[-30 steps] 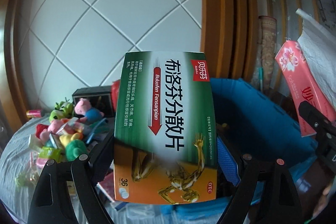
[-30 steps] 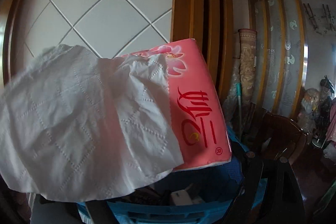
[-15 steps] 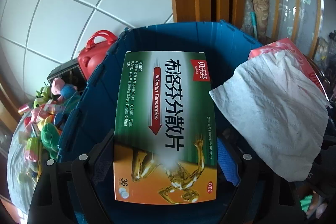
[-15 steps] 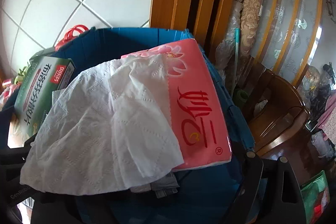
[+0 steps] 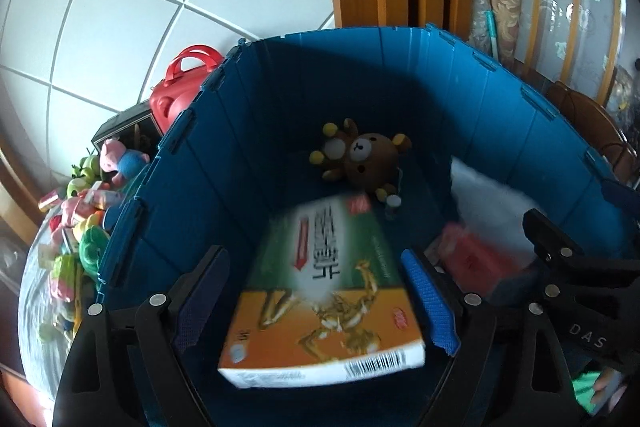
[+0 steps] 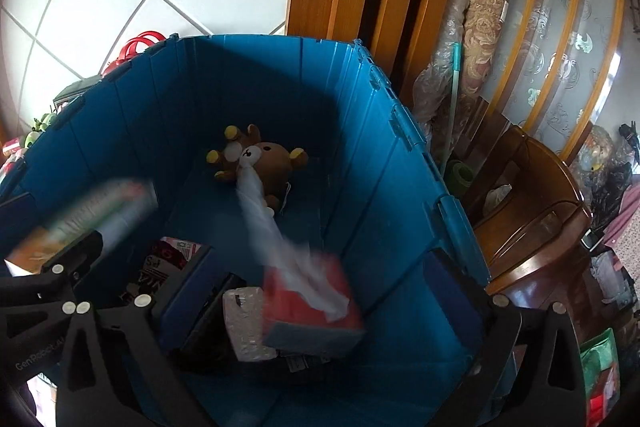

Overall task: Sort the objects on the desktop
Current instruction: 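Open both tools to drop the box and tissue pack into the crate, then move both tools back away from the crate toward the table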

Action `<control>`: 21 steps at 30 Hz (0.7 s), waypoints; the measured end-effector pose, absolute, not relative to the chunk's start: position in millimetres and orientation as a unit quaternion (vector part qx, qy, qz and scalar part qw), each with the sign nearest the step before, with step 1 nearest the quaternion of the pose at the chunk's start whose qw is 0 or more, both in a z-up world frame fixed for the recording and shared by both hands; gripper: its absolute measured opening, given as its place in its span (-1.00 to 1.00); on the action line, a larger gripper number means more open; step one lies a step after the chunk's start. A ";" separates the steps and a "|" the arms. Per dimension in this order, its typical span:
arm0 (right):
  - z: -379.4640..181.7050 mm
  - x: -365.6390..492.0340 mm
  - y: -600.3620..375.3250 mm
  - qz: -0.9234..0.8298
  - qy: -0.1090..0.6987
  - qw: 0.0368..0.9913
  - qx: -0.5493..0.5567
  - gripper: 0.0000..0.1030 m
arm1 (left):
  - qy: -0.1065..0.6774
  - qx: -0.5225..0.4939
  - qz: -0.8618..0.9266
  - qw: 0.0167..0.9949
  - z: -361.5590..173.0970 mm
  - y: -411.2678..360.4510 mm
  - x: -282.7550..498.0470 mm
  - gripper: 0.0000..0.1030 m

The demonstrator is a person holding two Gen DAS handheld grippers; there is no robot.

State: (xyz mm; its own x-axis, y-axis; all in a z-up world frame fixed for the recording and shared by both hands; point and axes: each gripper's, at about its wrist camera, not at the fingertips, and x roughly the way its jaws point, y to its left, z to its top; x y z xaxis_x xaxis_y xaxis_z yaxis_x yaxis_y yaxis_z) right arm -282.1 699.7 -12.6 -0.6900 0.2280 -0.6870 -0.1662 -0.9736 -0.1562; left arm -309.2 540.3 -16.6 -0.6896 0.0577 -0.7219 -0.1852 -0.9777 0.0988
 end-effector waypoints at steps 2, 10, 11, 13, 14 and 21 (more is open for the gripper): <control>-13.3 -280.5 699.6 0.917 -0.040 0.107 -0.381 1.00 | 0.076 -0.392 0.914 0.067 -16.4 538.7 -309.3 0.72; -14.0 -276.4 703.0 0.917 -0.036 0.106 -0.382 1.00 | 0.075 -0.393 0.914 0.066 -16.0 538.4 -307.2 0.72; -13.7 -275.7 703.5 0.917 -0.036 0.106 -0.382 1.00 | 0.075 -0.393 0.914 0.067 -16.0 538.7 -306.7 0.72; -12.2 -273.2 701.6 0.918 -0.034 0.106 -0.380 1.00 | 0.076 -0.392 0.914 0.068 -15.7 539.2 -305.6 0.72; -11.3 -271.7 700.4 0.919 -0.033 0.106 -0.378 1.00 | 0.077 -0.391 0.915 0.069 -15.0 539.0 -304.8 0.72; -5.4 -261.6 691.8 0.923 -0.024 0.103 -0.370 1.00 | 0.079 -0.369 0.923 0.069 -3.7 529.2 -293.5 0.72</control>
